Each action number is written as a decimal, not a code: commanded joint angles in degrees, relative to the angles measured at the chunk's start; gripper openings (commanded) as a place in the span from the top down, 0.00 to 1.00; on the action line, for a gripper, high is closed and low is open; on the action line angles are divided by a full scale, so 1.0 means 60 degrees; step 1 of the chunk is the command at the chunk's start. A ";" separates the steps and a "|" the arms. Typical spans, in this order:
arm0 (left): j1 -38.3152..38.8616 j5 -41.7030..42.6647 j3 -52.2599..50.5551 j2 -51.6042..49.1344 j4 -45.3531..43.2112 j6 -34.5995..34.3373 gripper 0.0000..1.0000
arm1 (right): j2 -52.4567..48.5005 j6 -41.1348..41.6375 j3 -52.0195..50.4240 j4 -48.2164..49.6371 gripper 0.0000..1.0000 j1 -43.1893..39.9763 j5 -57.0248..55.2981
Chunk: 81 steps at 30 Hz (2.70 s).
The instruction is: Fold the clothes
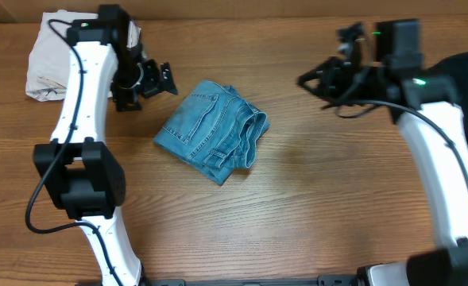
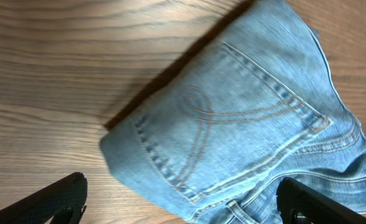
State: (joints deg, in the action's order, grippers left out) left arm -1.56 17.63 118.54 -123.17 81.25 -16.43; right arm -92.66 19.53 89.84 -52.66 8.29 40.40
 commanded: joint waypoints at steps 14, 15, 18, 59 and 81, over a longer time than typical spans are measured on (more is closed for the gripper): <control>-0.0601 0.0182 0.0240 -0.0135 0.0237 -0.0124 0.00 | -0.4164 0.0747 -0.0004 0.3122 0.96 0.1803 0.3428; -0.0601 0.0178 0.0240 -0.0135 0.0237 -0.0124 0.00 | -0.4335 0.0739 -0.0004 0.3085 0.96 0.1803 0.3424; -0.0601 0.0178 0.0240 -0.0135 0.0270 -0.0095 0.00 | -0.5118 0.0168 -0.0004 0.2546 0.96 0.1800 0.3286; -0.0605 -0.0011 0.0240 -0.0135 0.0455 -0.0051 0.00 | -0.4360 0.0940 -0.1628 0.0714 0.96 0.3679 0.0641; -0.0601 0.0000 0.0240 -0.0135 0.0474 0.0444 0.00 | -0.1483 0.0750 -0.0667 0.0441 0.96 0.1974 0.0732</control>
State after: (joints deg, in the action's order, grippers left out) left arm -4.99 17.80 118.56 -123.20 84.51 -14.83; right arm -101.34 24.82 84.97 -52.56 18.90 36.32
